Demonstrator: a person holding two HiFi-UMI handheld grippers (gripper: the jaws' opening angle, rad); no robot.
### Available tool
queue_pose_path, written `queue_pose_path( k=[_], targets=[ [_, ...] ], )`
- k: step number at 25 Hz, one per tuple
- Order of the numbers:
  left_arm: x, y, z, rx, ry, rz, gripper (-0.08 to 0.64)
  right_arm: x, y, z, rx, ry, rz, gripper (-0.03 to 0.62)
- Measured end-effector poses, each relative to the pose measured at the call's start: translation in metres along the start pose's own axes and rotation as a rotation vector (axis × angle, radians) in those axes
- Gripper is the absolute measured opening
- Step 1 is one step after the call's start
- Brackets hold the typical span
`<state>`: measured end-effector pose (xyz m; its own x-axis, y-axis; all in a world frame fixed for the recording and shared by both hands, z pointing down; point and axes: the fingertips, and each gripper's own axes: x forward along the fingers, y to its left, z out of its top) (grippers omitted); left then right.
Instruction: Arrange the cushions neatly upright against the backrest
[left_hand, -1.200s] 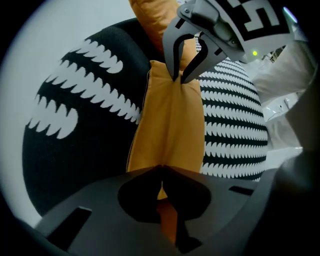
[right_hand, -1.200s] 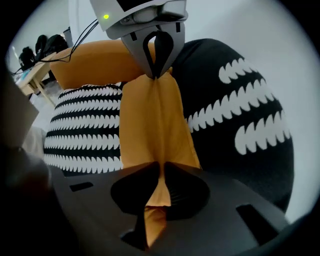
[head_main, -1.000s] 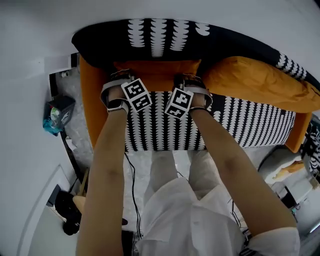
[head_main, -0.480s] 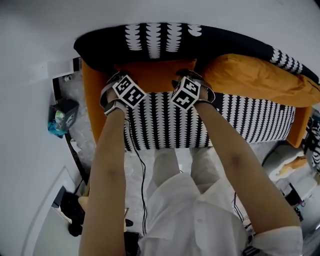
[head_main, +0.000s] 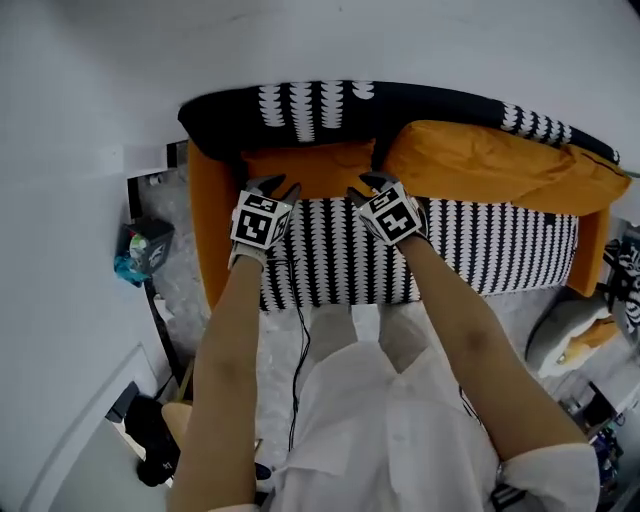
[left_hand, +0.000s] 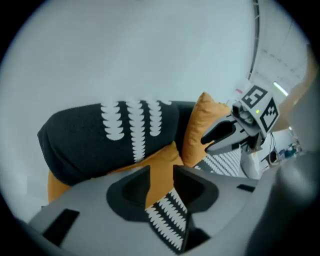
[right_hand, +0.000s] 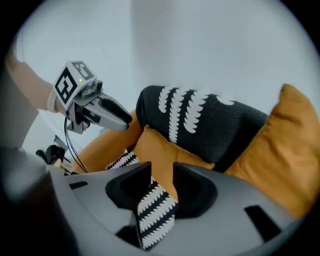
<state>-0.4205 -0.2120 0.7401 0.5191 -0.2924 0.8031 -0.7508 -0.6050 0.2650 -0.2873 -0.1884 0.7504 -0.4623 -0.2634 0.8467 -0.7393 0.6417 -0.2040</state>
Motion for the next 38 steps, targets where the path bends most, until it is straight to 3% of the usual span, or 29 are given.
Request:
queue_pose_path(
  k=[5,7,12,19,24,31,38],
  targets=[
    [-0.054,-0.059,0.051,-0.226,-0.301,-0.114,0.149,-0.082,0.006,0.008,0.141,-0.207,0.043,0.096],
    [-0.078,-0.082,0.063,-0.263,-0.382,-0.14,0.142,-0.117,0.008,0.009,0.178,-0.281,0.04,0.064],
    [-0.143,-0.134,0.092,-0.219,-0.54,-0.158,0.101,-0.2,0.016,0.01,0.19,-0.448,0.014,0.012],
    [-0.219,-0.183,0.13,-0.131,-0.71,-0.155,0.032,-0.293,0.021,0.008,0.148,-0.587,-0.032,0.009],
    [-0.266,-0.207,0.151,-0.05,-0.811,-0.121,0.023,-0.361,0.017,0.017,0.115,-0.707,-0.094,0.008],
    [-0.307,-0.215,0.171,0.005,-0.905,-0.021,0.021,-0.443,-0.007,0.039,0.091,-0.876,-0.191,0.008],
    [-0.344,-0.212,0.19,0.031,-0.975,0.022,0.021,-0.479,-0.01,0.061,0.032,-0.95,-0.23,0.006]
  ],
)
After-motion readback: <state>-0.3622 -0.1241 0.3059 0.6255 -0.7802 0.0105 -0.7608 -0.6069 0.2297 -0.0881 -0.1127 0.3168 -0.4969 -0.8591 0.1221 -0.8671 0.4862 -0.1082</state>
